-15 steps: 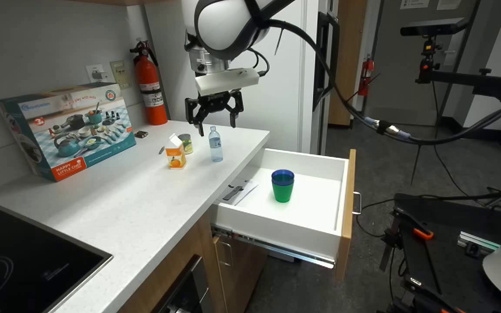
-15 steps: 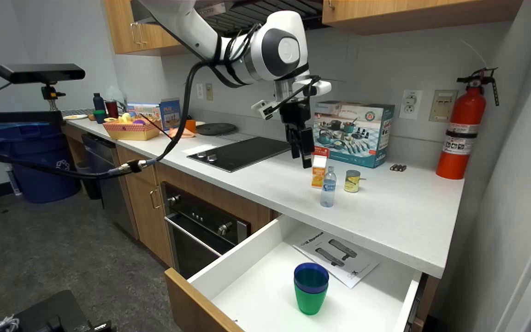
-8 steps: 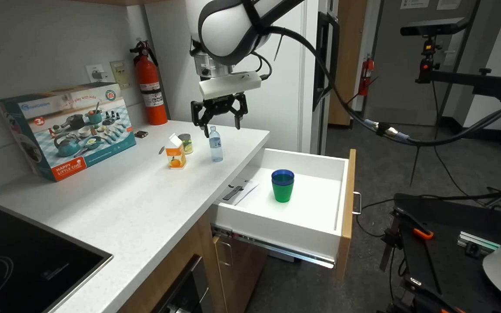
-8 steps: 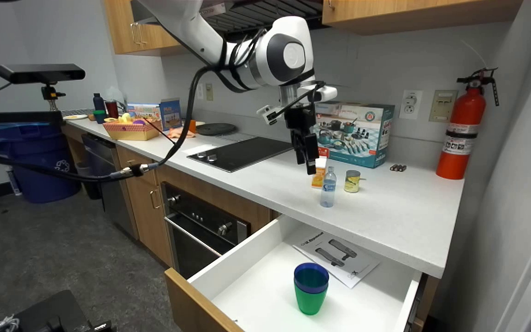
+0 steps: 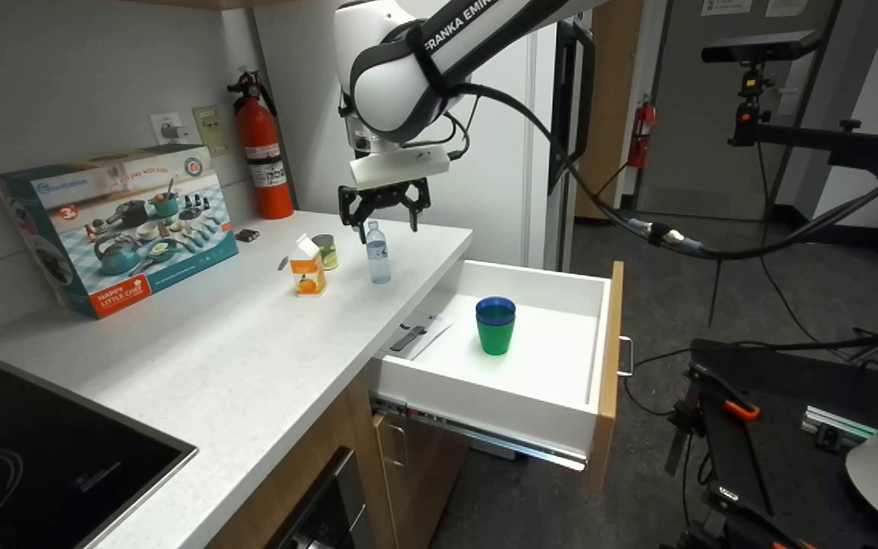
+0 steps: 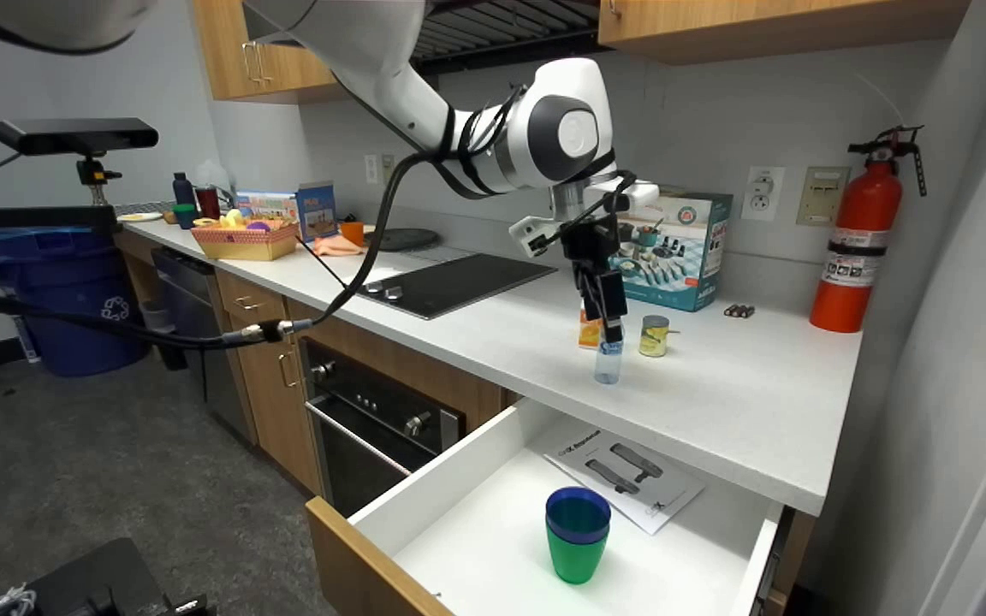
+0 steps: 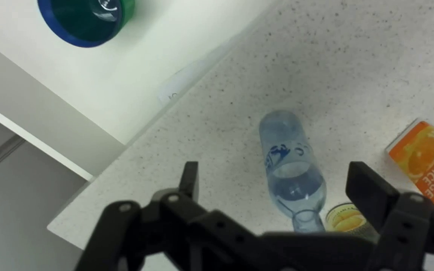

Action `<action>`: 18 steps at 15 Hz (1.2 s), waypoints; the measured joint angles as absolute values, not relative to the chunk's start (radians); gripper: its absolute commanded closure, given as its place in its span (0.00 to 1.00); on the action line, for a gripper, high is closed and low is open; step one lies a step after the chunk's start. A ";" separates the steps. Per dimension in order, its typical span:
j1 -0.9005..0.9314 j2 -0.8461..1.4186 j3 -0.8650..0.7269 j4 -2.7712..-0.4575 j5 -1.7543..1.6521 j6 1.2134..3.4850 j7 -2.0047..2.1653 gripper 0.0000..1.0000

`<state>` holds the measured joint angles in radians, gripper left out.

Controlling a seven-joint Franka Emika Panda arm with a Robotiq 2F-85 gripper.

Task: Put the bottle on the counter in the open drawer

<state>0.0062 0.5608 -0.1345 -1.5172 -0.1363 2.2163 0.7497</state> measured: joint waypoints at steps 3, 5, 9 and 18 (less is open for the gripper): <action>0.009 0.600 -0.127 -1.471 -0.126 2.256 0.729 0.00; 0.010 0.619 -0.125 -1.446 -0.123 2.260 0.714 0.00; 0.010 0.648 -0.127 -1.417 -0.122 2.260 0.688 0.00; 0.009 0.697 -0.128 -1.355 -0.122 2.262 0.661 0.73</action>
